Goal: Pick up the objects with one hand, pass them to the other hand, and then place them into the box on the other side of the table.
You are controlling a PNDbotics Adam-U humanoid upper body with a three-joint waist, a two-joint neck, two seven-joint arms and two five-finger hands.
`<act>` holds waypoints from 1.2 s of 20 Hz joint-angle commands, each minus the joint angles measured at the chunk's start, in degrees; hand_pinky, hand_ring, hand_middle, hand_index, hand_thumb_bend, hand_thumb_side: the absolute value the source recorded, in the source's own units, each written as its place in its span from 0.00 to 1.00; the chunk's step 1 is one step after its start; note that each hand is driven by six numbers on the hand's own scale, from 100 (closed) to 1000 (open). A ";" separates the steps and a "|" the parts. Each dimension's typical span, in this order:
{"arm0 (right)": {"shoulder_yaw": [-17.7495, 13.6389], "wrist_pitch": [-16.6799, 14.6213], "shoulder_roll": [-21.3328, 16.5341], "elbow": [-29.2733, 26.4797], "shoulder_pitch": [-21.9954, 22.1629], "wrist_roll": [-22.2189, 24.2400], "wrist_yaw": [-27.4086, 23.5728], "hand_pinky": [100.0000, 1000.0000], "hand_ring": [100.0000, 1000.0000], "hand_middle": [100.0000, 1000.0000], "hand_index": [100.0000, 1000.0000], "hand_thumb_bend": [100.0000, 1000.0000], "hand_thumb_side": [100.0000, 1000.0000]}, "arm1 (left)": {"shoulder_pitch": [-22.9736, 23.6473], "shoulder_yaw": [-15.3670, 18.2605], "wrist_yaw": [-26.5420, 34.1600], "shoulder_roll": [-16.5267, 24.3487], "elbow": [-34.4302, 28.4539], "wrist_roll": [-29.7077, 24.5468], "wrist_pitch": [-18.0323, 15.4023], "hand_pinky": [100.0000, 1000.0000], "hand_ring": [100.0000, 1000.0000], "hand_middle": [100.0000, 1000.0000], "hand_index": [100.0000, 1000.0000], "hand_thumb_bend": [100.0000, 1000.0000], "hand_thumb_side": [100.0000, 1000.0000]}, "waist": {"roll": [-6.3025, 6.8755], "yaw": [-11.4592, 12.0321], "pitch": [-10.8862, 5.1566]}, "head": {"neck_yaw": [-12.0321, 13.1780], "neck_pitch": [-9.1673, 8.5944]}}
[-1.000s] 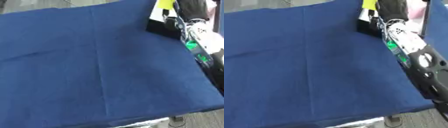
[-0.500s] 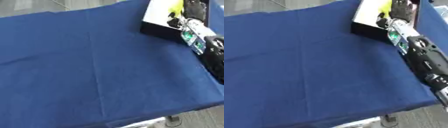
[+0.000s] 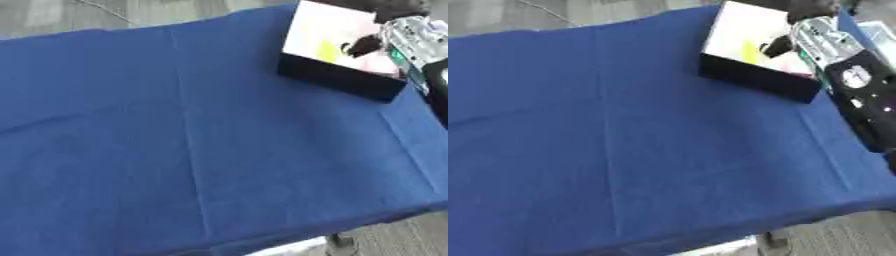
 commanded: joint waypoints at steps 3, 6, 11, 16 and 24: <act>-2.13 -5.70 3.81 -17.95 0.84 -6.25 11.20 1.00 0.85 1.00 1.00 0.31 0.00 | 0.20 1.49 -1.31 -0.34 -1.51 0.27 0.53 0.66 0.51 0.47 0.63 0.00 0.72 | -0.22 -1.05 -1.26 | 5.84 -0.16; 1.16 -9.19 12.25 -19.86 -0.42 -20.86 12.31 1.00 0.85 0.98 1.00 0.34 0.00 | 0.73 2.01 -2.16 -1.50 -1.58 0.68 1.19 0.66 0.51 0.47 0.62 0.00 0.72 | 0.12 -1.57 -1.39 | 10.58 -0.16; 8.88 -10.83 22.00 -20.09 1.30 -34.14 6.52 1.00 0.88 0.97 1.00 0.27 0.00 | 1.67 2.13 -3.49 -2.42 -1.21 0.40 1.52 0.65 0.50 0.47 0.62 0.00 0.74 | 0.41 -2.32 -1.50 | 16.29 -0.16; 14.76 -9.26 25.37 -20.10 4.85 -35.65 -2.22 0.94 0.90 0.96 1.00 0.27 0.00 | 3.48 1.83 -5.24 -4.35 -0.90 -0.86 2.20 0.65 0.50 0.47 0.62 0.00 0.78 | 0.22 -2.45 -1.41 | 17.47 -0.16; 17.12 -9.43 26.42 -20.10 5.58 -38.02 -8.58 0.91 0.91 0.96 0.97 0.21 0.00 | 5.58 1.52 -8.15 -7.25 -1.27 -2.01 3.64 0.65 0.50 0.46 0.61 0.00 0.82 | -0.19 -2.58 -1.17 | 17.07 -0.16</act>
